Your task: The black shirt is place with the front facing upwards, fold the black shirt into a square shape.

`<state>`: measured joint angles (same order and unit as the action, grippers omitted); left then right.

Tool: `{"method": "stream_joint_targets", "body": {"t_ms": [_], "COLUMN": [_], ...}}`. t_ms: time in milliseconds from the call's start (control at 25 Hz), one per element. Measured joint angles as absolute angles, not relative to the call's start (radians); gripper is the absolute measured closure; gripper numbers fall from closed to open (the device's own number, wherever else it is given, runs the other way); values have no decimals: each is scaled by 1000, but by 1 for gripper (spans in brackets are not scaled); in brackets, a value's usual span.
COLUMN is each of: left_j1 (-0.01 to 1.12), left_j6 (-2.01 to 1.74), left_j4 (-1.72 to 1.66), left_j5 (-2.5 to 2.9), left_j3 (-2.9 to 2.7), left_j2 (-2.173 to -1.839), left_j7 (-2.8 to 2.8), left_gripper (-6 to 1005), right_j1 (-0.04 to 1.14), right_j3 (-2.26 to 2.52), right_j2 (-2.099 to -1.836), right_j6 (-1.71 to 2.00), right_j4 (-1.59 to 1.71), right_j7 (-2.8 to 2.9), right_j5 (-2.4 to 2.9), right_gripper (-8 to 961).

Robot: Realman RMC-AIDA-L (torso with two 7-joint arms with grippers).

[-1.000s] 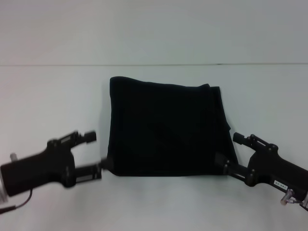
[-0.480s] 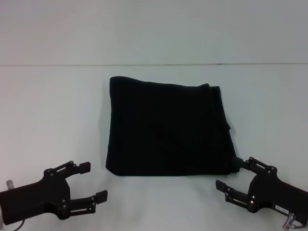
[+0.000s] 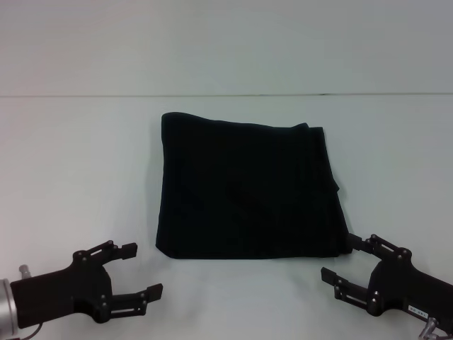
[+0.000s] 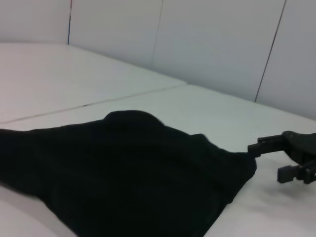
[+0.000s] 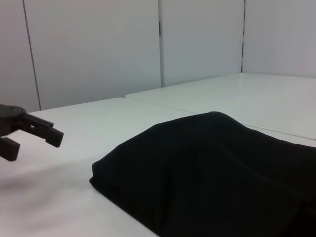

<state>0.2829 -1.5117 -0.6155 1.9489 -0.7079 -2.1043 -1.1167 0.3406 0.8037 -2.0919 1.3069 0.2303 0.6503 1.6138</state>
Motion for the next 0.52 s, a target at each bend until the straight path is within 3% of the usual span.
{"method": "stream_joint_targets", "body": {"t_ms": [520], "left_j1": [287], "left_j6": [-1504], "left_j4": [-615], "left_j5": [1951], "left_j3": [-700], "left_j2": [-2110], "left_j7": [-1120], "left_gripper": [62], "right_j1": [340], "right_j3": [785], "right_j2": [-2092], "right_j6": [1323], "right_j4": [230], "right_j7": [658], "right_j5": [1612], "right_gripper": [128]}}
